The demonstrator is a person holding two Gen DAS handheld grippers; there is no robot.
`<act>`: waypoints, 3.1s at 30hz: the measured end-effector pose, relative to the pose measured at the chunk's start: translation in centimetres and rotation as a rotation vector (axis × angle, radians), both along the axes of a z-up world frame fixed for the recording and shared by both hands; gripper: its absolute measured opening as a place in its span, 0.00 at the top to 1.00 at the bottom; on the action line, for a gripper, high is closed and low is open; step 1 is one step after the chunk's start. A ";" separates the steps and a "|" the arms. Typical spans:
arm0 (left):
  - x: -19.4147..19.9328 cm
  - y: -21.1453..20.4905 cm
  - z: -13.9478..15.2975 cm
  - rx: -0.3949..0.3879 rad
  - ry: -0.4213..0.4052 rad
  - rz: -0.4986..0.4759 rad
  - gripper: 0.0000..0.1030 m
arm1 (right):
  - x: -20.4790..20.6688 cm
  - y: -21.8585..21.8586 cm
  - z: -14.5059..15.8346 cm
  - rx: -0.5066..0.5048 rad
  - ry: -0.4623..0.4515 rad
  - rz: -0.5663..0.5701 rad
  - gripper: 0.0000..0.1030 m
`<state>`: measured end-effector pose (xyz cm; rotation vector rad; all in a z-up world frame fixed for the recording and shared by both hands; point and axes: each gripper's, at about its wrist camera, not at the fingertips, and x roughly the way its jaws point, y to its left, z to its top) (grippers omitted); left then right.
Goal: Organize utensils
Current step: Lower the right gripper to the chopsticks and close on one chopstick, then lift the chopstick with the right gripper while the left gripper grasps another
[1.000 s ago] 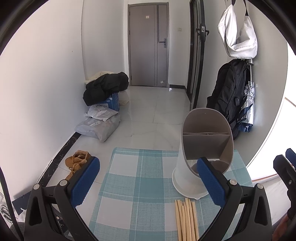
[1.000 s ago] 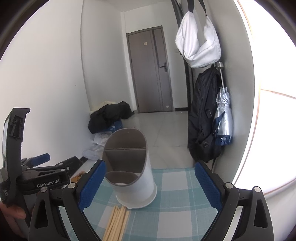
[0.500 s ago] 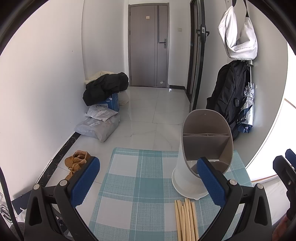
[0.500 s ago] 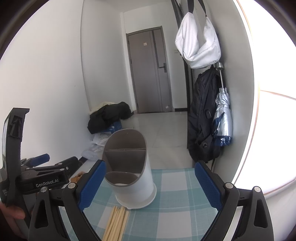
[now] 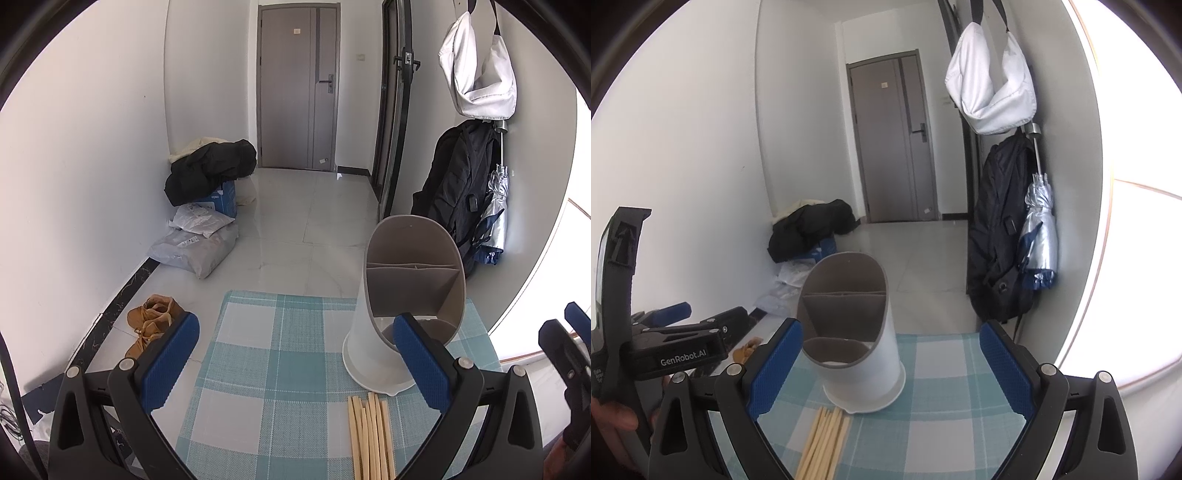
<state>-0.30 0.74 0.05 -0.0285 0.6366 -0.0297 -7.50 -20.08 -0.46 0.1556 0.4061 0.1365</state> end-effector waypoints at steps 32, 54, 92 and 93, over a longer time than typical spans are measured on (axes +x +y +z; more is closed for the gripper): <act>5.2 8.6 -5.0 -0.158 0.311 0.156 0.01 | 7.8 8.9 -13.7 -0.237 0.620 0.194 0.61; 2.9 3.2 -10.4 -0.027 0.525 -0.098 0.01 | 7.0 3.5 -11.1 0.095 0.538 0.190 0.95; 5.4 -2.4 -12.4 0.073 0.601 -0.137 0.96 | 2.6 -7.2 -6.7 0.445 0.343 0.032 0.95; 5.4 -2.4 -12.4 0.076 0.603 -0.127 0.97 | 2.6 -7.1 -6.6 0.439 0.342 0.032 0.95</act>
